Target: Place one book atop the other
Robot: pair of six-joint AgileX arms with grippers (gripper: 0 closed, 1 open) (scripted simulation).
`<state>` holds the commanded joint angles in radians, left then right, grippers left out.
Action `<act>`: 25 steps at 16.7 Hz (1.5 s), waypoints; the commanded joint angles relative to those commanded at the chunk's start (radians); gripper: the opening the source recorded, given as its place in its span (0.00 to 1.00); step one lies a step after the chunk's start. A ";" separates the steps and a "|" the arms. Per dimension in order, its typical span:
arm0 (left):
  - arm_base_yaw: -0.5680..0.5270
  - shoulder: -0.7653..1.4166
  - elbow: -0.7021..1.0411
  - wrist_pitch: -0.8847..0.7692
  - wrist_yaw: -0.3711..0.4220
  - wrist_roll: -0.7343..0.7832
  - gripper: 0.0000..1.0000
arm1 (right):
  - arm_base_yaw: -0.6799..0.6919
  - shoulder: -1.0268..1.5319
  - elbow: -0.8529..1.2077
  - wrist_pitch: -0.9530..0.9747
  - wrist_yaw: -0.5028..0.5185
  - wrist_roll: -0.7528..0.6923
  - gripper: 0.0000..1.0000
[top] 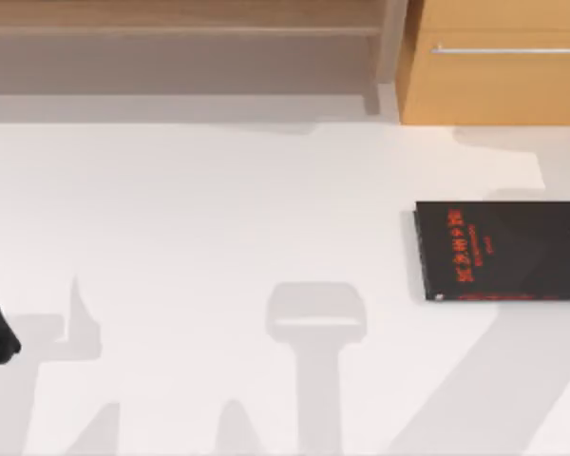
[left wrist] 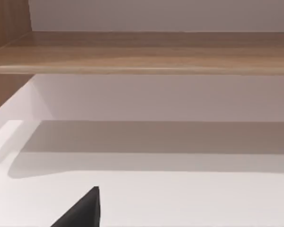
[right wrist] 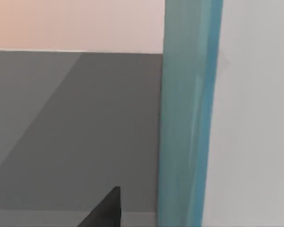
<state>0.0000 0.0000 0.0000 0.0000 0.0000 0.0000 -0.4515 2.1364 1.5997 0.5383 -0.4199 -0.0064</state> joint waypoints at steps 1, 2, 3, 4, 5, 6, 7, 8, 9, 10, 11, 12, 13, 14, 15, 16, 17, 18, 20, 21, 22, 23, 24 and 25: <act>0.000 0.000 0.000 0.000 0.000 0.000 1.00 | 0.000 0.000 0.000 0.000 0.000 0.000 0.62; 0.000 0.000 0.000 0.000 0.000 0.000 1.00 | 0.000 0.000 0.000 0.000 0.000 0.000 0.55; 0.000 0.000 0.000 0.000 0.000 0.000 1.00 | 0.000 0.000 0.000 0.000 0.000 0.000 0.47; 0.000 0.000 0.000 0.000 0.000 0.000 1.00 | 0.000 0.000 0.000 0.000 0.000 0.000 0.40; 0.000 0.000 0.000 0.000 0.000 0.000 1.00 | 0.000 0.000 0.000 0.000 0.000 0.000 0.32; 0.000 0.000 0.000 0.000 0.000 0.000 1.00 | 0.000 0.000 0.000 0.000 0.000 0.000 0.25; 0.000 0.000 0.000 0.000 0.000 0.000 1.00 | 0.000 0.000 0.000 0.000 0.000 0.000 0.17; 0.000 0.000 0.000 0.000 0.000 0.000 1.00 | 0.000 0.000 0.000 0.000 0.000 0.000 0.10; 0.000 0.000 0.000 0.000 0.000 0.000 1.00 | 0.000 0.000 0.000 0.000 0.000 0.000 0.02; 0.000 0.000 0.000 0.000 0.000 0.000 1.00 | 0.000 0.000 0.000 0.000 0.000 0.000 0.00; 0.000 0.000 0.000 0.000 0.000 0.000 1.00 | 0.000 0.000 0.000 0.000 0.000 0.000 0.00; 0.000 0.000 0.000 0.000 0.000 0.000 1.00 | 0.000 0.000 0.000 0.000 0.000 0.000 0.00; 0.000 0.000 0.000 0.000 0.000 0.000 1.00 | 0.000 0.000 0.000 0.000 0.000 0.000 0.00; 0.000 0.000 0.000 0.000 0.000 0.000 1.00 | 0.000 0.000 0.000 0.000 0.000 0.000 0.00; 0.000 0.000 0.000 0.000 0.000 0.000 1.00 | 0.000 0.000 0.000 0.000 0.000 0.000 0.00; 0.000 0.000 0.000 0.000 0.000 0.000 1.00 | 0.000 0.000 0.000 0.000 0.000 0.000 0.00; 0.000 0.000 0.000 0.000 0.000 0.000 1.00 | 0.000 0.000 0.000 0.000 0.000 0.000 0.00; 0.000 0.000 0.000 0.000 0.000 0.000 1.00 | -0.003 -0.002 0.000 0.000 0.000 0.001 0.00; 0.000 0.000 0.000 0.000 0.000 0.000 1.00 | -0.006 -0.017 -0.010 -0.005 -0.003 0.001 0.00; 0.000 0.000 0.000 0.000 0.000 0.000 1.00 | -0.008 -0.025 -0.015 -0.008 -0.005 0.002 0.00; 0.000 0.000 0.000 0.000 0.000 0.000 1.00 | -0.009 -0.035 -0.021 -0.011 -0.007 0.002 0.00; 0.000 0.000 0.000 0.000 0.000 0.000 1.00 | -0.011 -0.045 -0.028 -0.014 -0.009 0.002 0.00; 0.000 0.000 0.000 0.000 0.000 0.000 1.00 | -0.012 -0.047 -0.029 -0.016 -0.010 0.002 0.00; 0.000 0.000 0.000 0.000 0.000 0.000 1.00 | -0.012 -0.047 -0.029 -0.016 -0.010 0.002 0.00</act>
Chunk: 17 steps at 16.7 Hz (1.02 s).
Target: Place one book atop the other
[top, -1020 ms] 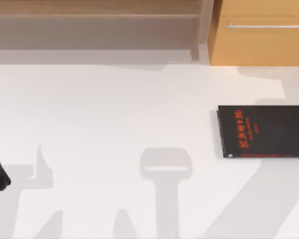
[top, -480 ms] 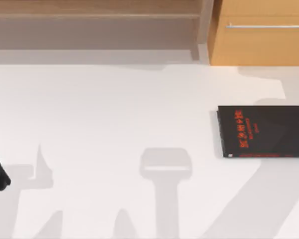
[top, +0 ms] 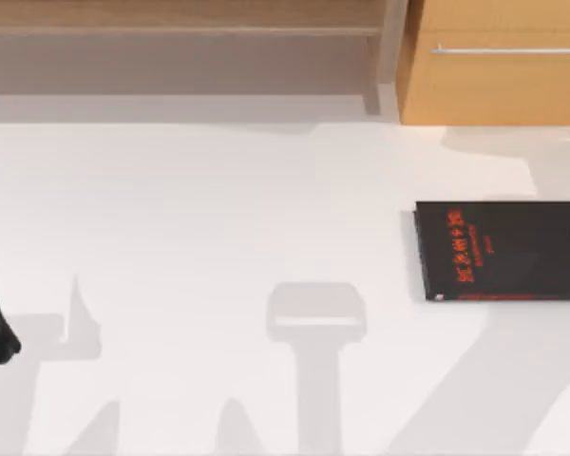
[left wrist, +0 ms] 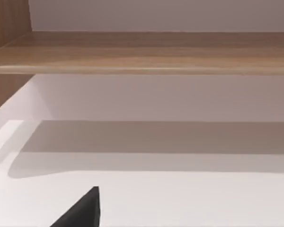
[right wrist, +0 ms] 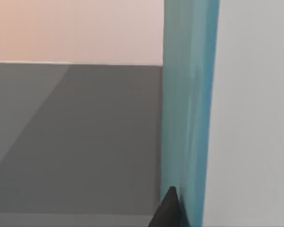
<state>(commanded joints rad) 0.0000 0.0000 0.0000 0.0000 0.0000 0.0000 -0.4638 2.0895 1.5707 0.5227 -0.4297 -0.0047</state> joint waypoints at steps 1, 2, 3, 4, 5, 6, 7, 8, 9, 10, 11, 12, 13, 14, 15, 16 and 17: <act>0.000 0.000 0.000 0.000 0.000 0.000 1.00 | 0.005 0.004 0.004 0.001 0.000 0.001 0.00; 0.000 0.000 0.000 0.000 0.000 0.000 1.00 | 0.005 0.004 0.004 0.001 0.000 0.001 0.00; 0.000 0.000 0.000 0.000 0.000 0.000 1.00 | 0.003 -0.004 0.006 0.002 0.004 -0.001 0.00; 0.000 0.000 0.000 0.000 0.000 0.000 1.00 | -0.002 -0.020 0.005 0.006 0.015 -0.001 0.00; 0.000 0.000 0.000 0.000 0.000 0.000 1.00 | -0.009 -0.044 0.001 0.009 0.033 0.007 0.00; 0.000 0.000 0.000 0.000 0.000 0.000 1.00 | -0.018 -0.074 -0.009 0.012 0.058 0.024 0.00; 0.000 0.000 0.000 0.000 0.000 0.000 1.00 | -0.025 -0.110 -0.025 0.015 0.090 0.050 0.00; 0.000 0.000 0.000 0.000 0.000 0.000 1.00 | -0.030 -0.150 -0.046 0.017 0.126 0.085 0.00; 0.000 0.000 0.000 0.000 0.000 0.000 1.00 | -0.033 -0.196 -0.071 0.019 0.165 0.130 0.00; 0.000 0.000 0.000 0.000 0.000 0.000 1.00 | -0.031 -0.245 -0.100 0.021 0.205 0.184 0.00; 0.000 0.000 0.000 0.000 0.000 0.000 1.00 | -0.025 -0.298 -0.132 0.024 0.248 0.248 0.00; 0.000 0.000 0.000 0.000 0.000 0.000 1.00 | -0.015 -0.351 -0.168 0.027 0.292 0.321 0.00; 0.000 0.000 0.000 0.000 0.000 0.000 1.00 | 0.002 -0.403 -0.209 0.031 0.338 0.403 0.00; 0.000 0.000 0.000 0.000 0.000 0.000 1.00 | 0.026 -0.455 -0.257 0.036 0.384 0.495 0.00; 0.000 0.000 0.000 0.000 0.000 0.000 1.00 | 0.058 -0.506 -0.311 0.041 0.430 0.596 0.00; 0.000 0.000 0.000 0.000 0.000 0.000 1.00 | 0.100 -0.555 -0.373 0.045 0.475 0.707 0.00; 0.000 0.000 0.000 0.000 0.000 0.000 1.00 | 0.150 -0.600 -0.441 0.048 0.519 0.824 0.00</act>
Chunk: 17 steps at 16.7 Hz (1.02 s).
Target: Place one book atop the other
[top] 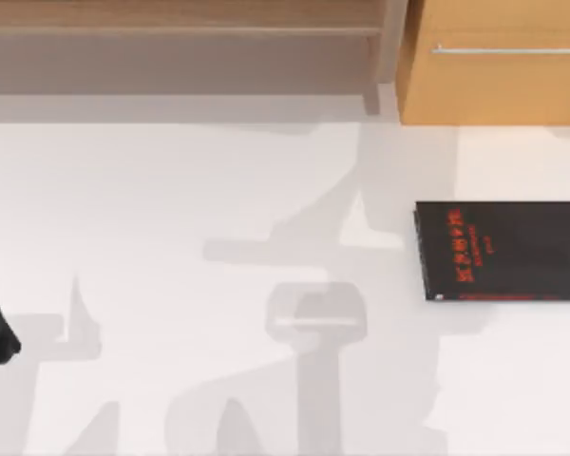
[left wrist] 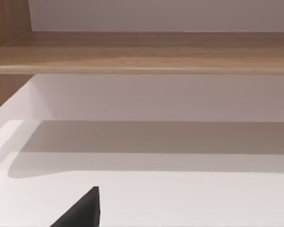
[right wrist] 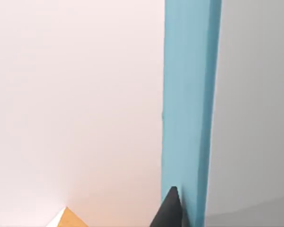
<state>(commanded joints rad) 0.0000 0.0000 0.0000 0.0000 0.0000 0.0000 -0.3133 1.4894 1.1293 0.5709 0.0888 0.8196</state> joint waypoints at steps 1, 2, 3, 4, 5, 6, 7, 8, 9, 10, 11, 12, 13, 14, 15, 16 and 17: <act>0.000 0.000 0.000 0.000 0.000 0.000 1.00 | 0.059 -0.041 -0.074 0.002 0.042 0.121 0.00; 0.000 0.000 0.000 0.000 0.000 0.000 1.00 | 0.127 -0.076 -0.152 0.003 0.082 0.241 0.00; 0.000 0.000 0.000 0.000 0.000 0.000 1.00 | 0.204 -0.104 -0.231 0.003 0.119 0.357 0.00; 0.000 0.000 0.000 0.000 0.000 0.000 1.00 | 0.287 -0.123 -0.307 0.002 0.154 0.466 0.00; 0.000 0.000 0.000 0.000 0.000 0.000 1.00 | 0.372 -0.133 -0.380 -0.001 0.186 0.567 0.00; 0.000 0.000 0.000 0.000 0.000 0.000 1.00 | 0.454 -0.135 -0.448 -0.006 0.216 0.658 0.00; 0.000 0.000 0.000 0.000 0.000 0.000 1.00 | 0.528 -0.128 -0.512 -0.013 0.244 0.739 0.00; 0.000 0.000 0.000 0.000 0.000 0.000 1.00 | 0.594 -0.115 -0.571 -0.021 0.269 0.811 0.00; 0.000 0.000 0.000 0.000 0.000 0.000 1.00 | 0.650 -0.098 -0.623 -0.030 0.290 0.873 0.00; 0.000 0.000 0.000 0.000 0.000 0.000 1.00 | 0.696 -0.078 -0.667 -0.039 0.308 0.925 0.00; 0.000 0.000 0.000 0.000 0.000 0.000 1.00 | 0.734 -0.058 -0.701 -0.048 0.323 0.967 0.00; 0.000 0.000 0.000 0.000 0.000 0.000 1.00 | 0.762 -0.039 -0.727 -0.056 0.336 0.998 0.00; 0.000 0.000 0.000 0.000 0.000 0.000 1.00 | 0.781 -0.025 -0.743 -0.063 0.345 1.019 0.00; 0.000 0.000 0.000 0.000 0.000 0.000 1.00 | 0.790 -0.017 -0.751 -0.067 0.349 1.029 0.00; 0.000 0.000 0.000 0.000 0.000 0.000 1.00 | 0.790 -0.017 -0.751 -0.067 0.349 1.029 0.00; 0.000 0.000 0.000 0.000 0.000 0.000 1.00 | 0.790 -0.017 -0.751 -0.067 0.349 1.029 0.00; 0.000 0.000 0.000 0.000 0.000 0.000 1.00 | 0.790 -0.017 -0.751 -0.067 0.349 1.029 0.00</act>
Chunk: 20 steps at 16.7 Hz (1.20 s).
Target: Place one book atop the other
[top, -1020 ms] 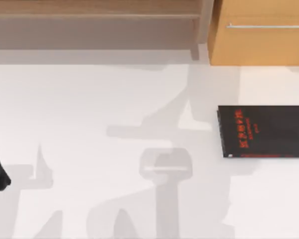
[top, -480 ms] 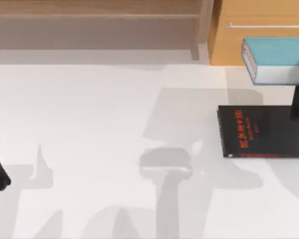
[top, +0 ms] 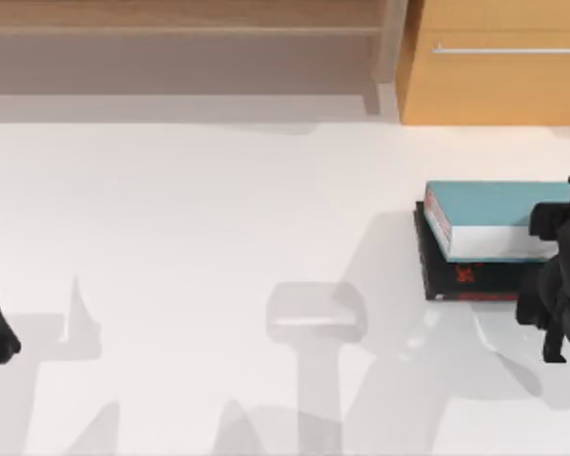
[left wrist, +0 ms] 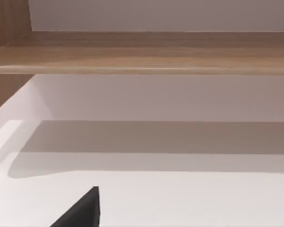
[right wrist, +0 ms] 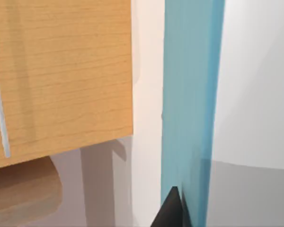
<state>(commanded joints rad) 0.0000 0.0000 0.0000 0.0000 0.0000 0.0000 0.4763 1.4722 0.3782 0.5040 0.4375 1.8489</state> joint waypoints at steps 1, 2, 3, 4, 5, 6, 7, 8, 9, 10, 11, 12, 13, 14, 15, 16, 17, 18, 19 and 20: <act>0.000 0.000 0.000 0.000 0.000 0.000 1.00 | 0.000 0.000 0.000 0.000 0.000 0.000 0.00; 0.000 0.000 0.000 0.000 0.000 0.000 1.00 | -0.004 -0.002 0.001 0.001 -0.002 0.000 0.00; 0.000 0.000 0.000 0.000 0.000 0.000 1.00 | -0.005 0.001 0.003 0.003 -0.003 0.000 0.00; 0.000 0.000 0.000 0.000 0.000 0.000 1.00 | -0.006 0.010 0.005 0.008 -0.004 -0.002 0.00; 0.000 0.000 0.000 0.000 0.000 0.000 1.00 | -0.007 0.017 0.007 0.012 -0.006 -0.003 0.00; 0.000 0.000 0.000 0.000 0.000 0.000 1.00 | -0.009 0.026 0.010 0.018 -0.007 -0.005 0.00; 0.000 0.000 0.000 0.000 0.000 0.000 1.00 | -0.010 0.027 0.011 0.019 -0.008 -0.006 0.00; 0.000 0.000 0.000 0.000 0.000 0.000 1.00 | -0.010 0.027 0.011 0.019 -0.008 -0.006 0.00; 0.000 0.000 0.000 0.000 0.000 0.000 1.00 | -0.010 0.027 0.011 0.019 -0.008 -0.006 0.00; 0.000 0.000 0.000 0.000 0.000 0.000 1.00 | -0.010 0.027 0.011 0.019 -0.008 -0.006 0.08; 0.000 0.000 0.000 0.000 0.000 0.000 1.00 | -0.010 0.027 0.011 0.019 -0.008 -0.006 0.15; 0.000 0.000 0.000 0.000 0.000 0.000 1.00 | -0.010 0.027 0.011 0.019 -0.008 -0.006 0.23; 0.000 0.000 0.000 0.000 0.000 0.000 1.00 | -0.010 0.027 0.011 0.019 -0.008 -0.006 0.30; 0.000 0.000 0.000 0.000 0.000 0.000 1.00 | -0.010 0.027 0.011 0.019 -0.008 -0.006 0.38; 0.000 0.000 0.000 0.000 0.000 0.000 1.00 | -0.010 0.027 0.011 0.019 -0.008 -0.006 0.45; 0.000 0.000 0.000 0.000 0.000 0.000 1.00 | -0.010 0.027 0.011 0.019 -0.008 -0.006 0.53; 0.000 0.000 0.000 0.000 0.000 0.000 1.00 | -0.010 0.027 0.011 0.019 -0.008 -0.006 0.60; 0.000 0.000 0.000 0.000 0.000 0.000 1.00 | -0.010 0.027 0.011 0.019 -0.008 -0.006 0.68; 0.000 0.000 0.000 0.000 0.000 0.000 1.00 | -0.010 0.027 0.011 0.019 -0.008 -0.006 0.75; 0.000 0.000 0.000 0.000 0.000 0.000 1.00 | -0.010 0.027 0.011 0.019 -0.008 -0.006 0.83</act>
<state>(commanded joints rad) 0.0000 0.0000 0.0000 0.0000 0.0000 0.0000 0.4665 1.4995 0.3887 0.5232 0.4297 1.8433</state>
